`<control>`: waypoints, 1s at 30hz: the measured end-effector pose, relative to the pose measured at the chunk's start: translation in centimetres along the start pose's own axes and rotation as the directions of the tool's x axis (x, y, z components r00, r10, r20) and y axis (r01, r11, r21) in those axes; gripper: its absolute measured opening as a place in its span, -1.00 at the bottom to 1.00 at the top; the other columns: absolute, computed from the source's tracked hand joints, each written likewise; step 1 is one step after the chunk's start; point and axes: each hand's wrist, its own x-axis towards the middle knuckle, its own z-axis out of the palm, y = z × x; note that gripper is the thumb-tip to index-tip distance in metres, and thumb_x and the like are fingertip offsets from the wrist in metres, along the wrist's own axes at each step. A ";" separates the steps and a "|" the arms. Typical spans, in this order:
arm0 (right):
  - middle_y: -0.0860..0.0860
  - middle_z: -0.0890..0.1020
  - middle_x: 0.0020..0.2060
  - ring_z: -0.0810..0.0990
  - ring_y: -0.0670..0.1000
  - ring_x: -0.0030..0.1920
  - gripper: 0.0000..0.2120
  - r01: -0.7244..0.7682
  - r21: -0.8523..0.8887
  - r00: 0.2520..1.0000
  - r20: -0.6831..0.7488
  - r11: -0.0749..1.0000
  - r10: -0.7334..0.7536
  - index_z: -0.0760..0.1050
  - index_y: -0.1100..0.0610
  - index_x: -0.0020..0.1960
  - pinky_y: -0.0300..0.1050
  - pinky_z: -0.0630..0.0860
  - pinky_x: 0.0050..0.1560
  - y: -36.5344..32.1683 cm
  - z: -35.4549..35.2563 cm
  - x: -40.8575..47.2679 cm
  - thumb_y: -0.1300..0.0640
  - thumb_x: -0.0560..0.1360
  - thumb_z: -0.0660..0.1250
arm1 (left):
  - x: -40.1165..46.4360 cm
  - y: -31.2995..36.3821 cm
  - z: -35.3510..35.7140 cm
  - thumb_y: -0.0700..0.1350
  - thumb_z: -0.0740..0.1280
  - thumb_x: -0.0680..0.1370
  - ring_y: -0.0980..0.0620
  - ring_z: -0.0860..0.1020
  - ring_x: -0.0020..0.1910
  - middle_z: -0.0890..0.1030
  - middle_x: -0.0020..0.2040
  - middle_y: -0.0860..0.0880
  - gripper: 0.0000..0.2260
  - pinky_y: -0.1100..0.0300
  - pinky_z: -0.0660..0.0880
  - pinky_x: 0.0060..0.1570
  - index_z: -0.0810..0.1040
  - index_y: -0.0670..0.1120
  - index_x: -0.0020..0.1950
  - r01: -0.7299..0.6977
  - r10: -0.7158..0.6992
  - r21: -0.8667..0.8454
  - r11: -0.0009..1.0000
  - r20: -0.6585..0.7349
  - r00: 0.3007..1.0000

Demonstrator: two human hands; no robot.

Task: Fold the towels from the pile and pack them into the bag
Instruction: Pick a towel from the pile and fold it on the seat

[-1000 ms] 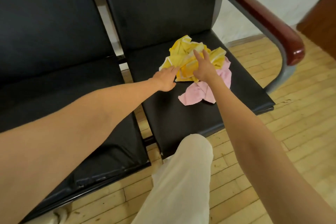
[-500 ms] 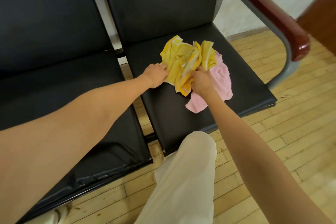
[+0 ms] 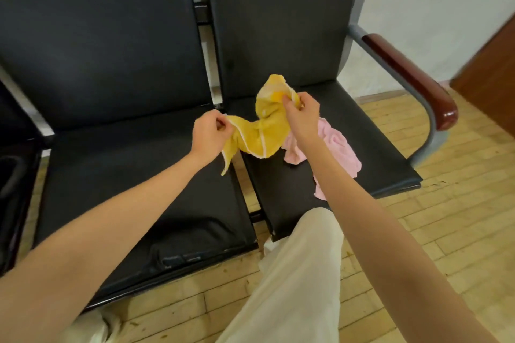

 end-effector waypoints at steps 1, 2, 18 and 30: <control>-0.08 0.34 -0.42 0.31 -0.17 -0.38 -0.70 0.025 0.024 1.000 0.003 0.999 -0.025 0.31 0.08 -0.35 -0.38 0.26 -0.36 -1.0 0.7 -0.7 0.19 0.52 0.30 | -0.2 0.4 -2.1 -0.23 0.37 0.47 0.14 0.51 -0.27 0.58 -0.23 -0.05 -0.98 0.27 0.45 -0.21 0.57 -0.18 -0.15 -0.009 0.008 -0.020 1.000 -0.049 0.999; -0.08 0.34 -0.42 0.32 -0.17 -0.38 -0.69 0.040 0.057 0.999 0.007 0.998 -0.040 0.30 0.07 -0.35 -0.38 0.27 -0.35 -1.9 1.3 -1.4 0.20 0.52 0.30 | -0.6 0.5 -4.2 -0.24 0.38 0.47 0.11 0.51 -0.26 0.58 -0.22 -0.05 -0.98 0.27 0.46 -0.22 0.57 -0.18 -0.15 -0.031 0.028 -0.025 0.999 -0.088 0.996; 0.21 0.56 0.10 0.54 0.21 0.14 -0.76 -0.277 -0.231 0.919 0.220 0.933 0.328 0.45 0.28 0.17 0.08 0.49 0.14 4.3 10.0 -15.5 0.16 0.60 0.16 | -16.5 -12.2 -24.7 -0.32 0.29 0.45 -0.17 0.49 -0.25 0.49 -0.24 -0.17 -0.92 -0.07 0.45 -0.23 0.43 -0.21 -0.23 0.023 -0.087 0.574 0.819 0.085 0.993; 0.31 -0.01 0.50 -0.03 0.25 0.51 -0.19 0.149 -0.772 0.965 0.250 0.618 0.080 -0.18 0.35 0.51 0.07 -0.01 0.51 3.6 12.9 -20.4 0.17 0.51 0.30 | -22.3 -16.9 -20.7 -0.24 0.40 0.37 -0.21 0.55 -0.04 0.56 -0.05 -0.17 -0.82 -0.01 0.51 -0.09 0.60 -0.21 -0.04 -0.113 -0.151 0.572 0.812 0.394 0.907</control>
